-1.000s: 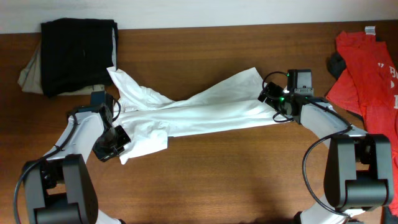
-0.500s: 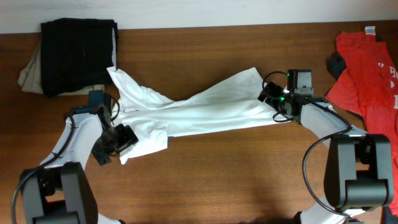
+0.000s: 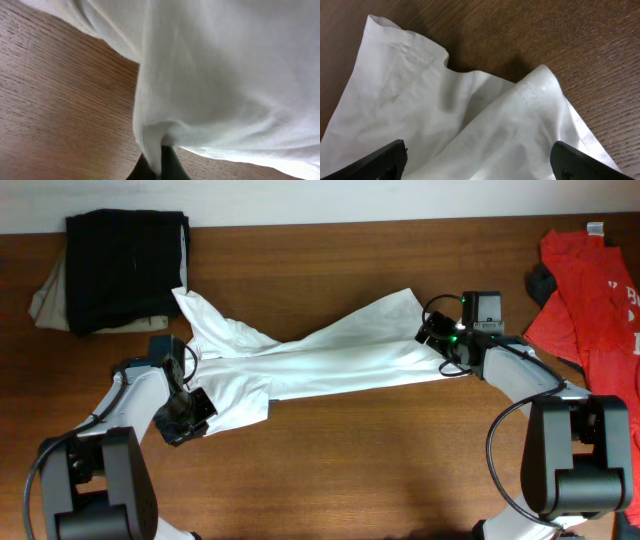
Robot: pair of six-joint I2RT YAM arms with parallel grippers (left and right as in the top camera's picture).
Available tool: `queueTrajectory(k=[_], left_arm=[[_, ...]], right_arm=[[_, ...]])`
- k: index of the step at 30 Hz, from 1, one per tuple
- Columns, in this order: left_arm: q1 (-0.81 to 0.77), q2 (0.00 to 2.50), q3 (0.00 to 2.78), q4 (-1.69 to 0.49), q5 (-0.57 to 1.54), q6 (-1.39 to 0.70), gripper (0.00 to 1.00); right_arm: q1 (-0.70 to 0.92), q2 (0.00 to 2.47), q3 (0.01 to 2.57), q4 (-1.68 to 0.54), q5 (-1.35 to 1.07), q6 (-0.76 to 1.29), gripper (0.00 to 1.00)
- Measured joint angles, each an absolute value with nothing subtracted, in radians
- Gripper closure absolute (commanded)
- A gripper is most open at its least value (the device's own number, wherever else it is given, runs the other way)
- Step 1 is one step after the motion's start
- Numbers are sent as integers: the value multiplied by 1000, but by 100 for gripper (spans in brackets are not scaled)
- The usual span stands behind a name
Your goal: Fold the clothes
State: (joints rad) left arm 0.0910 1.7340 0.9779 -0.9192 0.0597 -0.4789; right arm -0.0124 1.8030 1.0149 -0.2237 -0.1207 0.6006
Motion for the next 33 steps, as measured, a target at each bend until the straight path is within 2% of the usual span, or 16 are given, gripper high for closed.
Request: queueTrajectory(k=[9, 19, 30, 32, 33], left_arm=[[91, 1664, 1093, -967, 86, -479, 99], [91, 1623, 1111, -669, 102, -480, 99], [91, 1662, 1111, -490, 93, -479, 98], [91, 1701, 1111, -450, 90, -480, 78], [91, 1726, 1111, -429, 83, -485, 62]], right_arm=[[-12, 1803, 1015, -224, -117, 601, 5], [-12, 1803, 1015, -229, -114, 601, 5], [-12, 1803, 1015, -229, -113, 601, 5], [-12, 1803, 1015, -229, -113, 601, 6], [-12, 1803, 1015, -229, -113, 601, 6]])
